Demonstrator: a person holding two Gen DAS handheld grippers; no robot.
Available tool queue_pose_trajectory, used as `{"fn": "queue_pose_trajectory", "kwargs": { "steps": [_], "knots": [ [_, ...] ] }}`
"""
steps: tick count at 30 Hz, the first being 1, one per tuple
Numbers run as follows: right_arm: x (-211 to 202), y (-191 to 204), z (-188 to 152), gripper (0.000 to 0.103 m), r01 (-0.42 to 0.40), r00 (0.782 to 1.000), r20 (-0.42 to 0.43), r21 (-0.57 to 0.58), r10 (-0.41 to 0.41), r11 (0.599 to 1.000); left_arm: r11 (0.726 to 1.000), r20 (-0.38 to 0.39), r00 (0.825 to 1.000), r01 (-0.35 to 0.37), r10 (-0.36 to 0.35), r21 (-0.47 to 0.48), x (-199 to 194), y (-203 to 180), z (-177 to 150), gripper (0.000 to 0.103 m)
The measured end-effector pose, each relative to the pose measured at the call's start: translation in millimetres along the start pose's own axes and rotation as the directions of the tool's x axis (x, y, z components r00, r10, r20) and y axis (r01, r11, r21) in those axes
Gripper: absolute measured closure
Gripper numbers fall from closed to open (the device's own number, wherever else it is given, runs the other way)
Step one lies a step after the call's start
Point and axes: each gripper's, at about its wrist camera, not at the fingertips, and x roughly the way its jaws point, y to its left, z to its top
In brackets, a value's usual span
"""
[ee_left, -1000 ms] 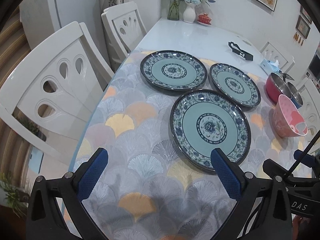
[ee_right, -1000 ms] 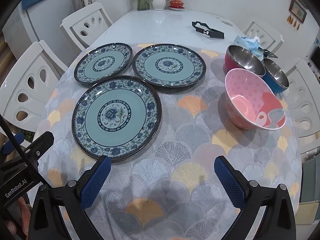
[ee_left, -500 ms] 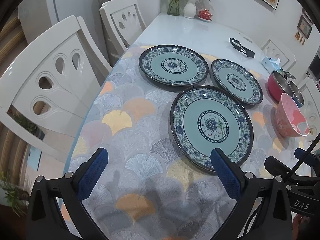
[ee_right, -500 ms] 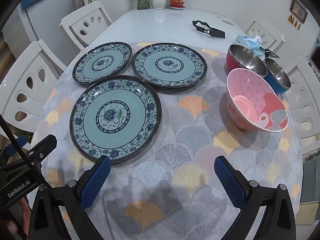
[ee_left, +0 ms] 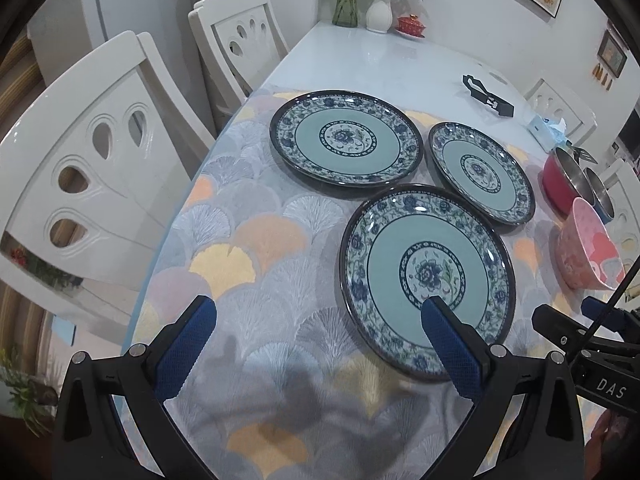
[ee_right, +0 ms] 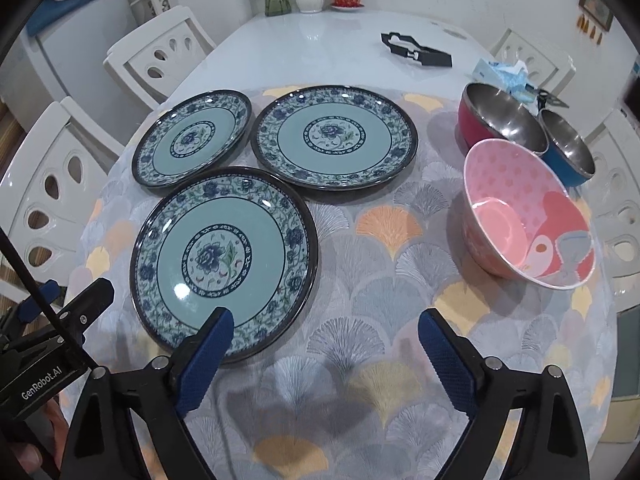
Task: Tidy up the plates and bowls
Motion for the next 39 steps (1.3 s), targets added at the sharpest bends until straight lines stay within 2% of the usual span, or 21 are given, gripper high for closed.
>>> {"fn": "queue_pose_trajectory", "kwargs": {
  "steps": [11,13,18,23,25,29,31,39],
  "knots": [
    [33.2,-5.2,24.9,0.020,-0.012,0.998,-0.055,0.001,0.012,1.000,1.000,-0.057,0.998,0.018,-0.018,-0.010,37.9,2.0,20.5,0.008],
    [39.6,-6.4,27.1,0.023,-0.011,0.998,-0.066,-0.003,0.010,1.000,1.000,-0.067,0.998,0.020,-0.020,-0.009,43.0,2.5,20.7,0.019],
    [56.4,-11.1,29.3,0.031,-0.023,0.994,-0.107,-0.005,0.023,1.000,0.999,-0.100,0.994,0.035,-0.037,-0.018,55.4,3.3,18.7,0.020],
    [64.9,-11.1,29.8,0.037,-0.048,0.991,-0.124,-0.007,0.047,0.999,0.999,-0.114,0.992,0.049,-0.051,-0.020,61.5,4.4,18.4,0.028],
    [67.3,-10.1,30.6,0.042,-0.062,0.990,-0.126,-0.012,0.060,0.998,0.998,-0.125,0.990,0.059,-0.061,-0.020,64.8,5.1,18.0,0.038],
    [71.6,-9.4,32.7,0.050,-0.082,0.988,-0.130,-0.014,0.080,0.997,0.996,-0.122,0.988,0.090,-0.092,-0.022,67.3,6.4,17.9,0.048],
    [71.3,-9.9,33.0,0.051,-0.089,0.988,-0.127,-0.013,0.086,0.996,0.993,-0.118,0.986,0.117,-0.119,-0.020,67.0,6.1,18.9,0.060],
    [76.2,-7.0,38.2,0.053,-0.117,0.988,-0.106,-0.041,0.112,0.992,0.978,-0.109,0.973,0.202,-0.206,-0.043,70.9,6.4,19.1,0.061]
  ]
}}
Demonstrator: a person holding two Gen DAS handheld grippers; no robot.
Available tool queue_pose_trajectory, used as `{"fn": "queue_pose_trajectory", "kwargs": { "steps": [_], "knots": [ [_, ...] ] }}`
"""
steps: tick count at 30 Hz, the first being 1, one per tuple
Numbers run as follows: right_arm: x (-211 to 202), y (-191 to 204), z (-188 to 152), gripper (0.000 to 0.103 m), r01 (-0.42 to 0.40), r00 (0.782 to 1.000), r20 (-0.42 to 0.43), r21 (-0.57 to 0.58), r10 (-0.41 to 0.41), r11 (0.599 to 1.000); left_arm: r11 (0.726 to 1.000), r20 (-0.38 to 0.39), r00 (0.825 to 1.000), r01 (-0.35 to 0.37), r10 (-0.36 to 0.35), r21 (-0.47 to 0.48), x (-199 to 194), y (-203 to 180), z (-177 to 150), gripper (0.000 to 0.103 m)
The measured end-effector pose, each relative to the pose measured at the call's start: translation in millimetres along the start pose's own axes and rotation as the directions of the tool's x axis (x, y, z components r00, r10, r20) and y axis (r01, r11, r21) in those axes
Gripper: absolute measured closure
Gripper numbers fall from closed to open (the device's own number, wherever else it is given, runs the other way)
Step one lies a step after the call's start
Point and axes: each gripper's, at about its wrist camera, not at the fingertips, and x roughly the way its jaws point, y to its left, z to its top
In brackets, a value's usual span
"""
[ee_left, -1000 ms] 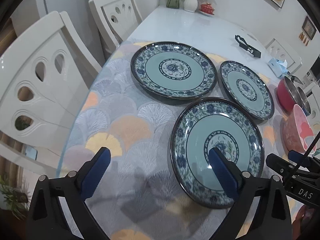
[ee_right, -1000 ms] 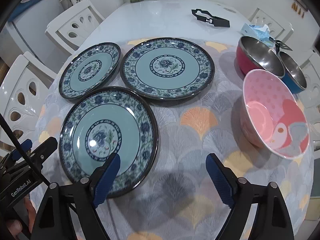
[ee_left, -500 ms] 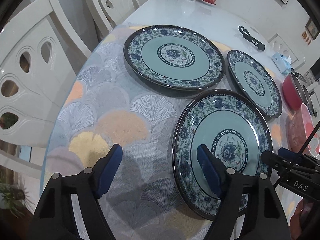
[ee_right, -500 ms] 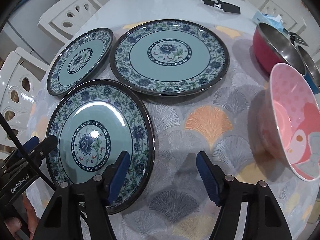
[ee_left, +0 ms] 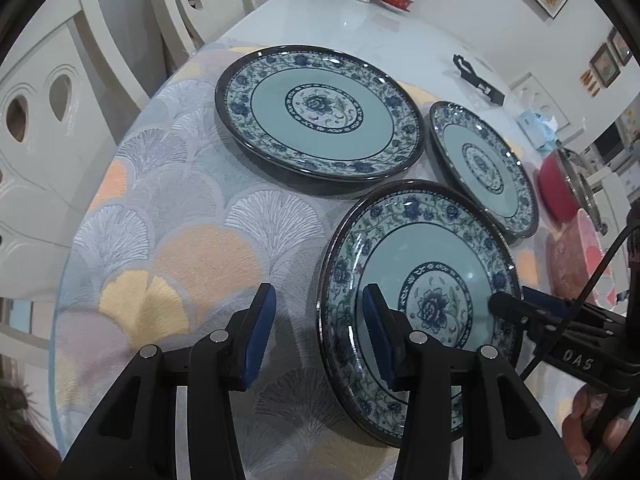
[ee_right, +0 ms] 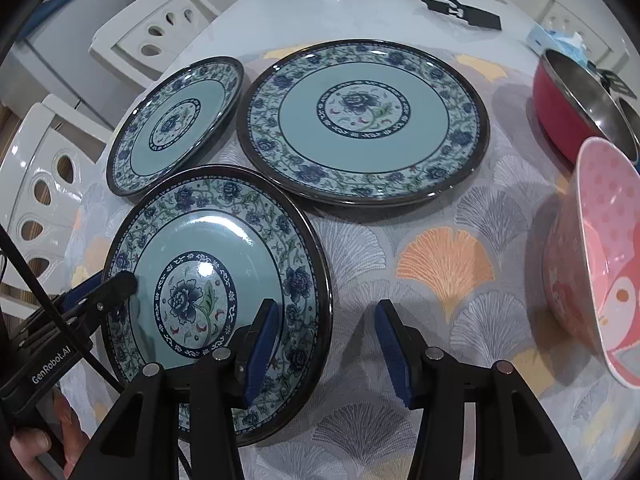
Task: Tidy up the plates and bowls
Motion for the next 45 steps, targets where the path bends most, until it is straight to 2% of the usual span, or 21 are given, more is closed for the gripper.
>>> {"fn": "queue_pose_trajectory", "kwargs": {
  "steps": [2,4,7,9,11,16,23,33,45],
  "knots": [
    [0.1,5.2,-0.4,0.055,-0.012,1.000,-0.003,-0.023,0.012,1.000,0.999,-0.001,0.999,0.038,-0.038,-0.007,-0.4,-0.1,0.3,0.063],
    [-0.2,14.8,-2.2,0.062,-0.038,0.999,-0.005,-0.047,0.038,0.998,0.996,-0.010,0.996,0.089,-0.089,-0.006,-1.0,-5.3,-0.5,0.061],
    [-1.9,29.3,-6.2,0.062,0.017,1.000,0.007,-0.091,-0.017,0.996,0.999,-0.006,0.999,0.036,-0.035,0.033,-2.2,-15.6,-4.8,0.062],
    [-1.3,27.1,-8.3,0.062,-0.007,1.000,0.000,-0.076,0.007,0.997,0.998,-0.006,0.998,0.068,-0.068,0.008,-4.0,-10.1,-5.8,0.063],
    [-4.5,23.4,-10.2,0.068,-0.021,1.000,0.007,-0.060,0.021,0.998,0.994,0.000,0.995,0.103,-0.103,-0.024,-7.6,-4.0,-5.5,0.063],
    [-21.1,26.5,-14.2,0.070,0.007,0.998,0.055,-0.095,-0.002,0.995,0.995,0.042,0.994,0.103,-0.102,-0.017,-19.8,-4.5,-6.3,0.066],
    [-42.7,27.4,-26.9,0.070,-0.010,0.999,0.051,-0.078,0.014,0.997,0.988,0.089,0.986,0.145,-0.139,-0.061,-47.2,0.4,-11.4,0.072],
    [-72.2,46.1,-51.4,0.070,-0.036,0.997,0.068,-0.095,0.043,0.995,0.988,0.147,0.981,0.139,-0.127,-0.073,-93.8,5.8,-37.5,0.072],
    [-64.9,64.8,-94.5,0.069,-0.060,0.998,0.011,-0.149,0.063,0.987,0.988,0.104,0.991,0.094,-0.082,-0.122,-98.2,23.7,-76.1,0.072]
  ]
}}
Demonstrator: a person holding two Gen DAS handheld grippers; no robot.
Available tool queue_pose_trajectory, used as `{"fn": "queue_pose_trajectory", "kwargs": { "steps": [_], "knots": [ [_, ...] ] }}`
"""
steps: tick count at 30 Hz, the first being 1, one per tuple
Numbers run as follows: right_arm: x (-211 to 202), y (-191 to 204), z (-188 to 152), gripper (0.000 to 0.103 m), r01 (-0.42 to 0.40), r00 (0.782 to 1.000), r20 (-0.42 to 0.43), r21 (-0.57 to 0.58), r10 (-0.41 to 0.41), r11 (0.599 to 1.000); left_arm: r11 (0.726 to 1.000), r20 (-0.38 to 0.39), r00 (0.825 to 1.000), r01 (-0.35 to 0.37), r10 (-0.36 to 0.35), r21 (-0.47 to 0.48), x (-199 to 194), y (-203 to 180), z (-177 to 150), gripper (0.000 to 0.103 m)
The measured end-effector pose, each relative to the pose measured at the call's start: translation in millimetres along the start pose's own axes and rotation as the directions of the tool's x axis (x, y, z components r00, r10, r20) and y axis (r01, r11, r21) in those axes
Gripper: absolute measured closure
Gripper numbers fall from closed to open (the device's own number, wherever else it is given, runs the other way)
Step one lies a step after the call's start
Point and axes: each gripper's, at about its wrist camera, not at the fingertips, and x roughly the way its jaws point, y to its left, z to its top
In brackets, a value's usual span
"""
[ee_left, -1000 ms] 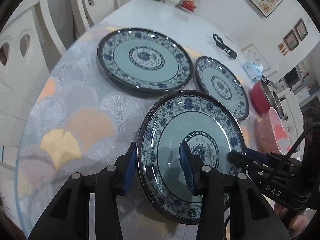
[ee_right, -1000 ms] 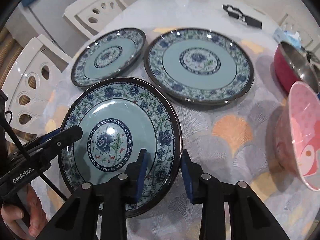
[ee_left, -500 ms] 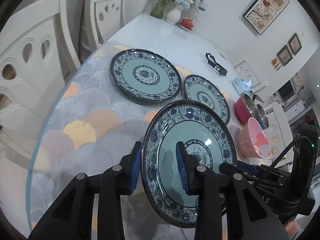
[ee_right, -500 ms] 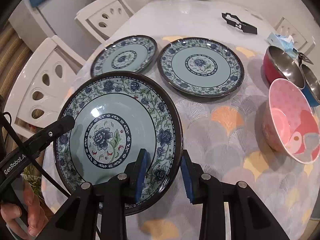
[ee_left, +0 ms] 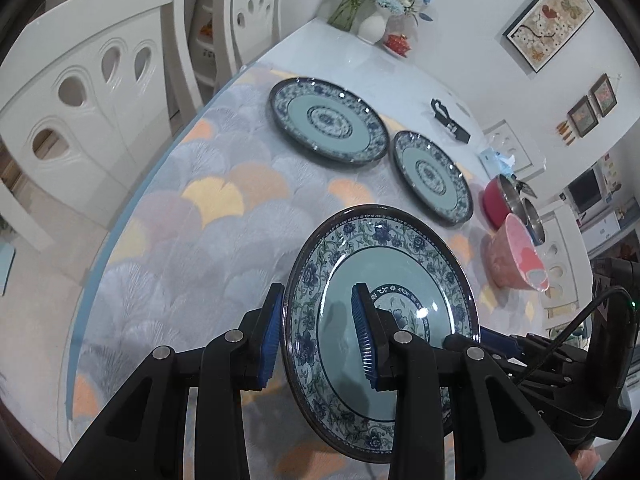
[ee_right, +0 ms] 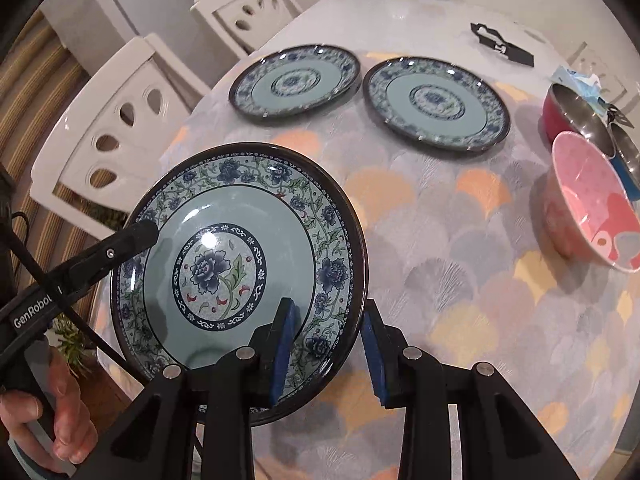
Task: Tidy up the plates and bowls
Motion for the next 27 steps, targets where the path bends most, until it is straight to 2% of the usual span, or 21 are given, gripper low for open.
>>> {"fn": "queue_pose_trajectory", "kwargs": {
  "steps": [13,27],
  "knots": [
    [24.5,3.8,-22.6,0.069,0.007,0.998,-0.066,-0.010,-0.008,1.000,0.999,-0.062,0.997,-0.040,0.040,0.000,15.2,10.4,-27.4,0.072],
    [36.9,6.7,-28.1,0.069,0.015,0.996,-0.089,0.007,-0.014,1.000,0.998,-0.092,0.994,-0.058,0.058,-0.002,24.8,16.3,-33.2,0.072]
  ]
}}
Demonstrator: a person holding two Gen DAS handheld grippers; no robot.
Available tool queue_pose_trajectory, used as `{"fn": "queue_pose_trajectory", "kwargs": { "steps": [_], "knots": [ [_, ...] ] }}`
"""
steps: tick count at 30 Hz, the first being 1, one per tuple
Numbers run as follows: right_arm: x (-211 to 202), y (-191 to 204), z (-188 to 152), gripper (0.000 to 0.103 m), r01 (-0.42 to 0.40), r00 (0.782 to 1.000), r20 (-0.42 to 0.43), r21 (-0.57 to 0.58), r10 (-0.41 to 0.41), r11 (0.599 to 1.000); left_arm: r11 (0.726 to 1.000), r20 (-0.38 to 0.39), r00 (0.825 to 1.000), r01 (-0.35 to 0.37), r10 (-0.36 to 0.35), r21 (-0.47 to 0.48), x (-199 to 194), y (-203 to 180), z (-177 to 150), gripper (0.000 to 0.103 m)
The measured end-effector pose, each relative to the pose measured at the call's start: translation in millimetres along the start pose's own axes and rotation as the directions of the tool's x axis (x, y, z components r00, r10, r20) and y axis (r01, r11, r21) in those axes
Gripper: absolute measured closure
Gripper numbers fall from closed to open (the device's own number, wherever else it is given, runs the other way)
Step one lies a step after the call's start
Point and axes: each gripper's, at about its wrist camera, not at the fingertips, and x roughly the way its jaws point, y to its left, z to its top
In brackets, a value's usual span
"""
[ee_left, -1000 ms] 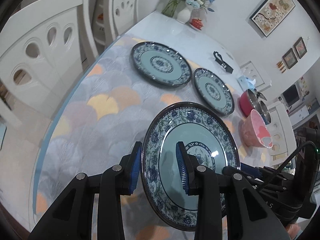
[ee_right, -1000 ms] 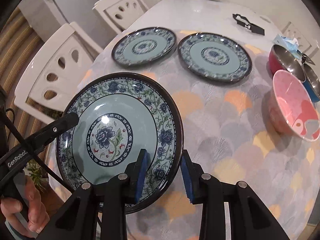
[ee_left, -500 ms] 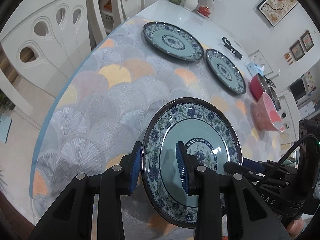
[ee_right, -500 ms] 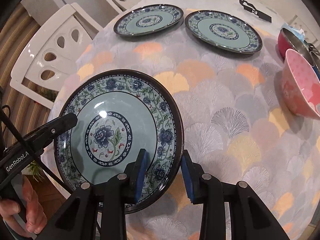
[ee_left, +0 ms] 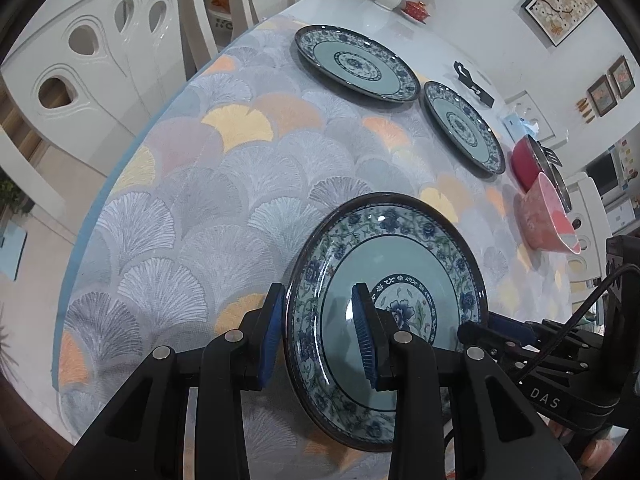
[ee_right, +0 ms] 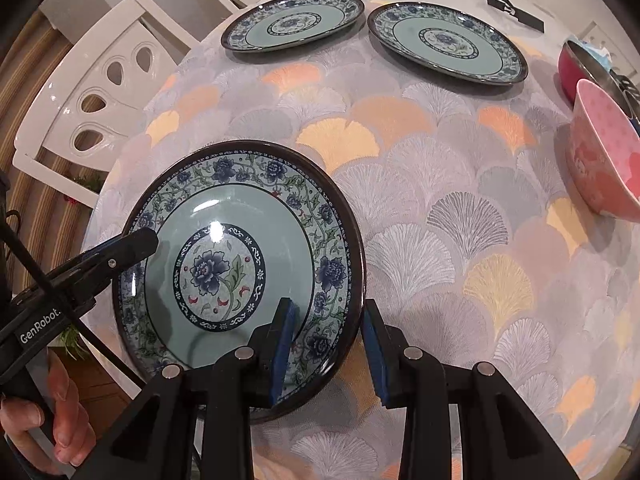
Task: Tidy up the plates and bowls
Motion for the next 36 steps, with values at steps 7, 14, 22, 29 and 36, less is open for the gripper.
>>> {"fn": "queue_pose_trajectory", "kwargs": {
  "steps": [7,14,22,29,36],
  "knots": [
    [-8.5,-7.5,-0.1,0.069,-0.007,1.000,0.009,0.011,0.007,1.000,0.999,0.008,1.000,-0.012,0.012,-0.031,-5.5,8.7,3.4,0.072],
    [-41.6,-20.0,8.2,0.069,-0.017,0.996,0.083,0.043,0.013,0.999,0.998,0.074,0.997,-0.009,0.014,-0.066,-26.3,14.4,24.0,0.071],
    [-81.8,-26.4,61.2,0.057,-0.012,0.976,0.216,0.048,0.001,0.999,1.000,0.181,0.984,-0.006,0.008,-0.013,-48.7,4.5,79.5,0.067],
    [-95.0,-20.5,120.2,0.053,0.010,0.958,0.285,0.009,-0.013,1.000,1.000,0.225,0.974,-0.011,0.004,0.027,-39.4,-10.3,137.1,0.064],
    [-72.0,-14.4,190.4,0.053,0.015,0.955,0.295,-0.011,-0.011,1.000,1.000,0.189,0.982,-0.018,0.014,0.019,3.1,-8.9,185.0,0.064]
  ]
}}
